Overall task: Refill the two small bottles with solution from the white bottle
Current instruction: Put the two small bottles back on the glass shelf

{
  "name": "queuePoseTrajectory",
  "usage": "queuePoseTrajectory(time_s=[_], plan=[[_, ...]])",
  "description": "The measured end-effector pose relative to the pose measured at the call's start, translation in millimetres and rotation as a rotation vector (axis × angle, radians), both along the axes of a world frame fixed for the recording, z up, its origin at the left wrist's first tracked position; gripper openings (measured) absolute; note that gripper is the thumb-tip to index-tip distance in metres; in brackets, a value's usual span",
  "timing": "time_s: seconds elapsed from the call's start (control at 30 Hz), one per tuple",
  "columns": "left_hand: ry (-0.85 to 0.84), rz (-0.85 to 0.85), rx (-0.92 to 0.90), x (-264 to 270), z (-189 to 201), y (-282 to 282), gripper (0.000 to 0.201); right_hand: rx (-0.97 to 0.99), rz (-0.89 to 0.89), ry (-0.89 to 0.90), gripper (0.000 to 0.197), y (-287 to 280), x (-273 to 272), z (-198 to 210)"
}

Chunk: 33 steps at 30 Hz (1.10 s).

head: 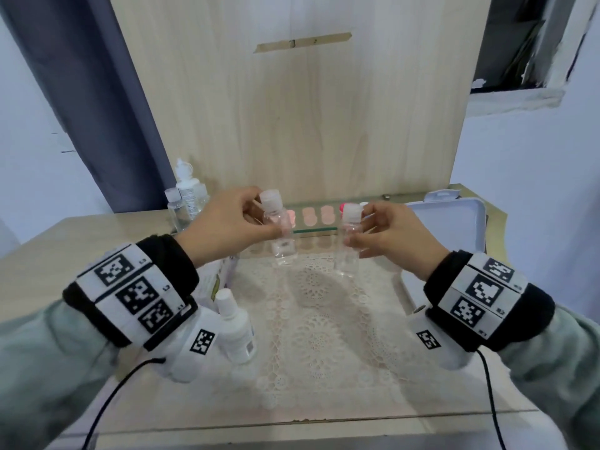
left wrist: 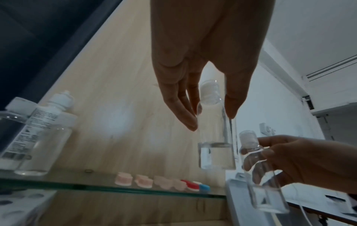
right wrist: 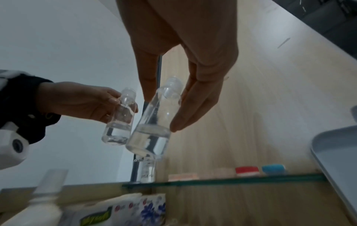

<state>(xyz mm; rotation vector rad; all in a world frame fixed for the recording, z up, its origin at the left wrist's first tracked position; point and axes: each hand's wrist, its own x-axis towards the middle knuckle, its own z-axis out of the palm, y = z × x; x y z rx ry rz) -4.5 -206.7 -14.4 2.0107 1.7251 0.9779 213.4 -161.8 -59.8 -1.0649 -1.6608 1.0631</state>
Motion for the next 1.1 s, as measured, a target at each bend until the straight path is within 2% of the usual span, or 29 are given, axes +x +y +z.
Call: queuePoseTrajectory(time_s=[0.1,0.2,0.33,0.47,0.67,0.93,1.1], plan=[[0.009,0.014,0.002,-9,6,14,0.030,0.027,-0.022,-0.038,0.029,15,-4,14],[0.001,0.027,-0.004,-18,13,26,0.023,0.054,-0.052,-0.083,0.028,34,-7,30],[-0.055,0.043,-0.058,-32,15,41,0.026,0.078,-0.112,-0.116,0.024,63,-9,48],[-0.065,0.041,-0.090,-38,9,52,0.017,0.080,-0.168,-0.177,0.025,91,-13,57],[-0.019,0.038,-0.077,-46,1,70,0.020,0.071,-0.269,-0.236,0.031,136,-29,57],[-0.042,0.033,-0.080,-55,-8,90,0.021,0.135,-0.347,-0.431,0.033,175,-53,38],[-0.086,0.020,-0.096,-60,-14,97,0.022,0.106,-0.368,-0.495,0.031,189,-57,21]])
